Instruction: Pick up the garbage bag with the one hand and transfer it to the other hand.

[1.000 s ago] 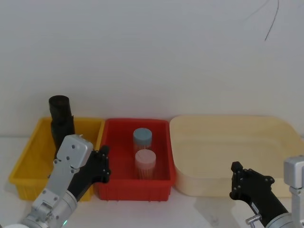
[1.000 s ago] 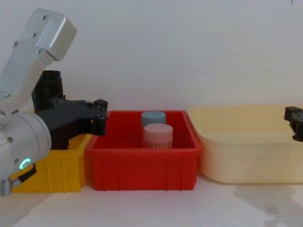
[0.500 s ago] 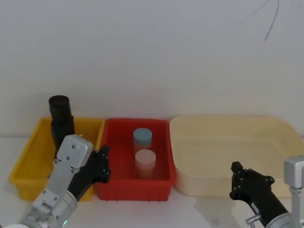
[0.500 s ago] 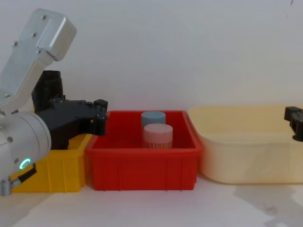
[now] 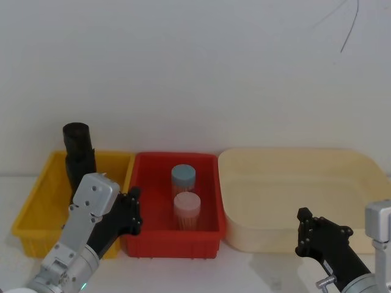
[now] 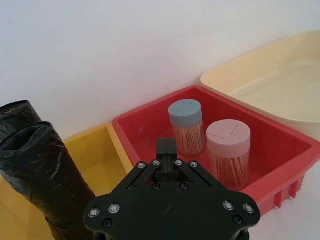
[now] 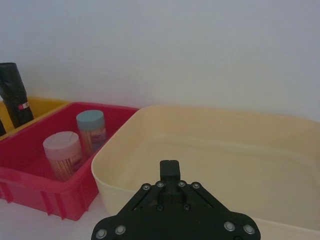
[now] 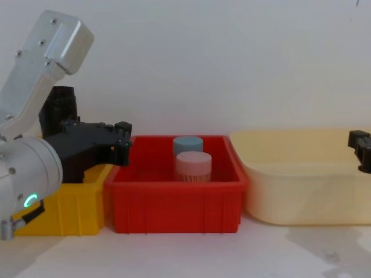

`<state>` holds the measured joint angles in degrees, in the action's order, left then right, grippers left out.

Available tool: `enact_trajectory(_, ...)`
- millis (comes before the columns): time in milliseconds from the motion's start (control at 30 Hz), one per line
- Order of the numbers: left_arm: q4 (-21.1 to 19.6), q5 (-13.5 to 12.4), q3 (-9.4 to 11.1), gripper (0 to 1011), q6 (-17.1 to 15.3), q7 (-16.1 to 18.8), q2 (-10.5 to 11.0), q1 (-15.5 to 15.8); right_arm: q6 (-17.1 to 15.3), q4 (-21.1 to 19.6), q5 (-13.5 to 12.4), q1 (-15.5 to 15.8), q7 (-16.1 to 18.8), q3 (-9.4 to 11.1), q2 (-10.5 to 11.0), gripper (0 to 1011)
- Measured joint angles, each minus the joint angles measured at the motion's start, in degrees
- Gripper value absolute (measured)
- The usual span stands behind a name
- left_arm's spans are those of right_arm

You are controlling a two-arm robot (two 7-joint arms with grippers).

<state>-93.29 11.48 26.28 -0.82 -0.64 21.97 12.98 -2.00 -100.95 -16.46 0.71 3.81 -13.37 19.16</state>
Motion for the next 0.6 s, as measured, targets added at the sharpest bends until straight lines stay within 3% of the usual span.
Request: enact_trajectory(600,0.00,0.00,0.00,0,0.00,0.00,0.00,0.00,0.00,0.00,0.00,0.00,0.00,0.00,0.00,0)
